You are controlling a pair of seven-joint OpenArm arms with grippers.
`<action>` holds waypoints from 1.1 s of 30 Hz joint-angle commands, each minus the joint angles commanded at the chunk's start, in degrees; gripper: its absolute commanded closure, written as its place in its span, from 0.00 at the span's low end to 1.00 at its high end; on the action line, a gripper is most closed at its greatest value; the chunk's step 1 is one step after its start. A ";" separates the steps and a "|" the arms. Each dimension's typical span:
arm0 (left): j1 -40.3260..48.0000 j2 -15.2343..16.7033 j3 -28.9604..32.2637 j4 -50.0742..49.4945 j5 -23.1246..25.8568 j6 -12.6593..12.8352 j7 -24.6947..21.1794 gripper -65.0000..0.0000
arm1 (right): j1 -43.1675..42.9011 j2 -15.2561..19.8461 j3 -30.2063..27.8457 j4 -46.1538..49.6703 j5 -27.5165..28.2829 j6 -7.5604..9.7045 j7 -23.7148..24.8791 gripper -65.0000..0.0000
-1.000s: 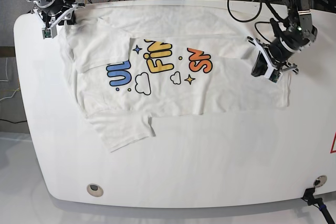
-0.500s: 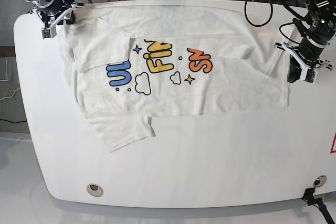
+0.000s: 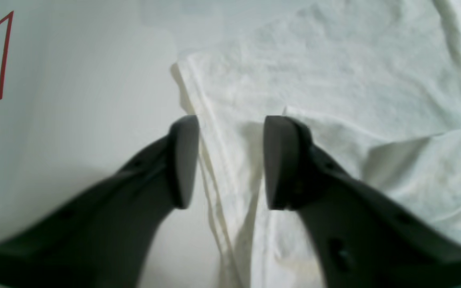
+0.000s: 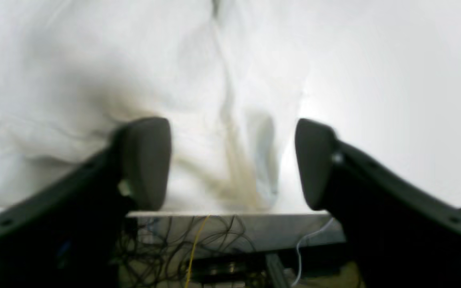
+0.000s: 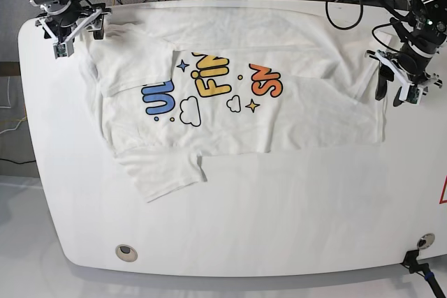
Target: Fold the T-shirt properly
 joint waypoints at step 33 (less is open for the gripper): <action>-27.25 -2.46 0.26 -32.79 4.66 0.00 -2.90 0.53 | 39.21 5.45 -7.21 -35.25 -0.35 0.00 2.73 0.27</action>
